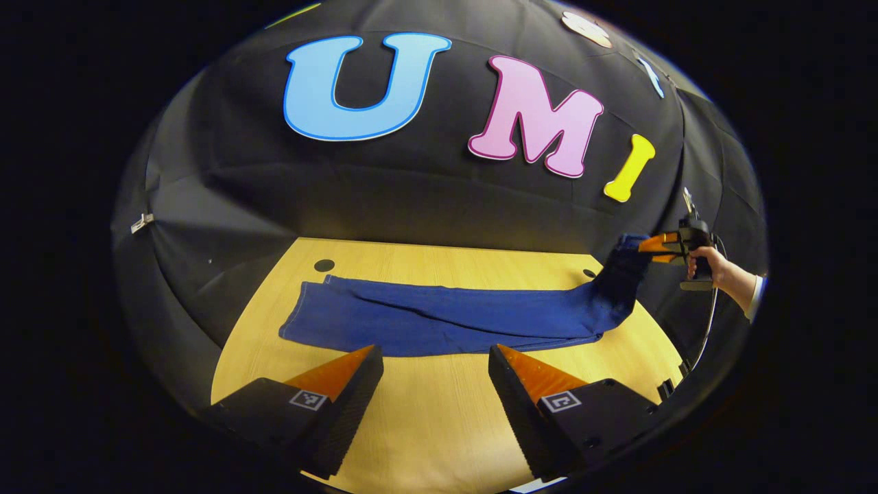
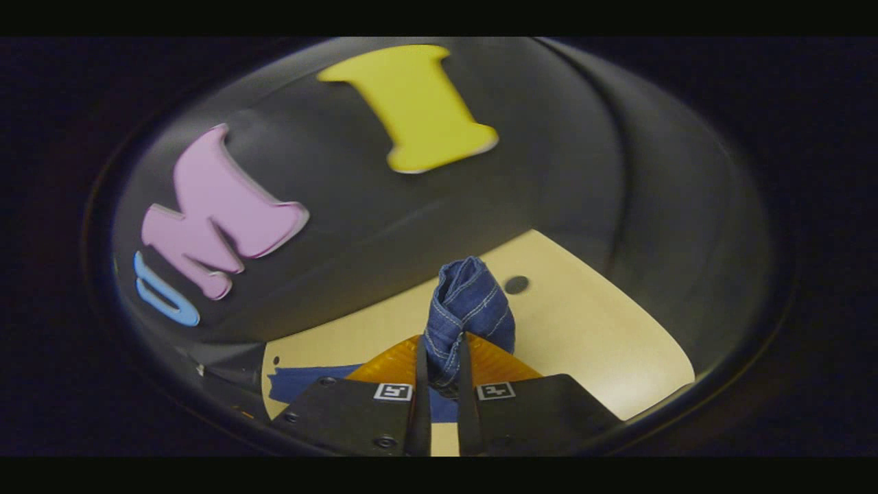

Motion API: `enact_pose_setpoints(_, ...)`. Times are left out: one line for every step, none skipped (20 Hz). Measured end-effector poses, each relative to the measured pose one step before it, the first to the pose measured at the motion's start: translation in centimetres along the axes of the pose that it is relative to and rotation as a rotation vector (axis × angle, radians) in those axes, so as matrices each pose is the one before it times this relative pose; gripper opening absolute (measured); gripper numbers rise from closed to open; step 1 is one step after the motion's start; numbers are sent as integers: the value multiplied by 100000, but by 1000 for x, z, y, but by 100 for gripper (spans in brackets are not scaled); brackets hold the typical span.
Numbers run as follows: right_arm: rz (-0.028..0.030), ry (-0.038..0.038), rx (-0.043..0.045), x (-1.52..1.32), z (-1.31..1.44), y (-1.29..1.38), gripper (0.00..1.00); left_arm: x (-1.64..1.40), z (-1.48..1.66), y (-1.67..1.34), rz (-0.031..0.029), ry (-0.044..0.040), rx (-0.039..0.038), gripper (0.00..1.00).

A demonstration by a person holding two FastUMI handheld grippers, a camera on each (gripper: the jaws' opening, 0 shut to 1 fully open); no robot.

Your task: Grasp the waist and the cuffs of the jeans and fold them to make the two legs overlap; first hold the waist and fold one-third of the jeans toward the cuffs, then hold the cuffs and fold the remaining one-third in the same direction to finish folding.

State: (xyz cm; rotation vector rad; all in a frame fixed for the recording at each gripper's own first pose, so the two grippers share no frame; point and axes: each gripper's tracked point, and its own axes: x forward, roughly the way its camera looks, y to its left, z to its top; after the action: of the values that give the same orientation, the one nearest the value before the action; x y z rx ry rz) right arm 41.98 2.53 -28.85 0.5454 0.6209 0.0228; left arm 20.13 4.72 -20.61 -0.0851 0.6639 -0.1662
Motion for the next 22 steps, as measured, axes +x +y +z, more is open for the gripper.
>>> enact_pose_setpoints(4400,-1363,-4895,720,15,3451,19,-629,-359,195,503,31,-577,97)
enact_pose_setpoints(4590,-744,-3566,438,-141,3297,22,-749,-227,302,963,-185,-793,97)
enact_pose_setpoints(3986,1260,-2812,472,-669,2715,19,-692,-425,186,678,82,-1289,97)
enact_pose_setpoints(3381,838,-1543,697,-792,2419,16,-730,-478,244,538,270,-1382,97)
enact_pose_setpoints(3552,2045,-1332,865,-1227,2196,19,-739,-587,390,1104,496,-1101,97)
enact_pose_setpoints(2710,3067,-1848,957,-1676,1956,19,-633,-551,488,1355,622,-784,97)
enact_pose_setpoints(1371,3210,-2915,1576,-2745,1676,19,-639,-573,462,1349,652,-782,97)
enact_pose_setpoints(1162,4094,-2881,1793,-2720,1328,19,-572,-432,473,1316,768,-791,97)
enact_pose_setpoints(1023,5799,-2522,1661,-2858,1317,19,-641,-492,397,1350,857,-817,97)
enact_pose_setpoints(608,5325,-2752,1703,-3000,1163,18,-382,-303,496,1330,487,-540,97)
enact_pose_setpoints(591,4115,-3203,1400,-2516,817,18,-256,-447,382,1215,880,-486,97)
enact_pose_setpoints(266,4071,-2715,1333,-2217,851,18,-130,-289,492,1343,1226,-501,97)
enact_pose_setpoints(148,3852,-1542,1533,-2175,733,18,-61,-360,480,1358,1019,-581,97)
enact_pose_setpoints(563,4121,-1250,989,-1702,271,18,101,-85,342,886,831,-801,97)
enact_pose_setpoints(1048,2996,-723,782,-1281,397,18,287,-158,215,702,758,-1258,97)
enact_pose_setpoints(810,2479,263,819,-806,305,18,413,155,125,201,460,-1759,97)
enact_pose_setpoints(769,1522,717,376,-564,149,12,546,79,70,-7,494,-2316,97)
enact_pose_setpoints(1844,1454,1388,375,-243,172,12,615,237,2,142,528,-2503,97)
enact_pose_setpoints(4291,1013,2349,222,-208,683,13,856,90,-16,-73,750,-2485,97)
enact_pose_setpoints(5264,1501,2975,-386,115,1168,29,958,359,-96,-525,737,-2205,97)
enact_pose_setpoints(3562,284,2080,189,-21,1231,45,977,30,94,-38,1176,-1748,97)
enact_pose_setpoints(2814,76,1665,-110,323,679,61,1243,366,166,375,1651,-1088,97)
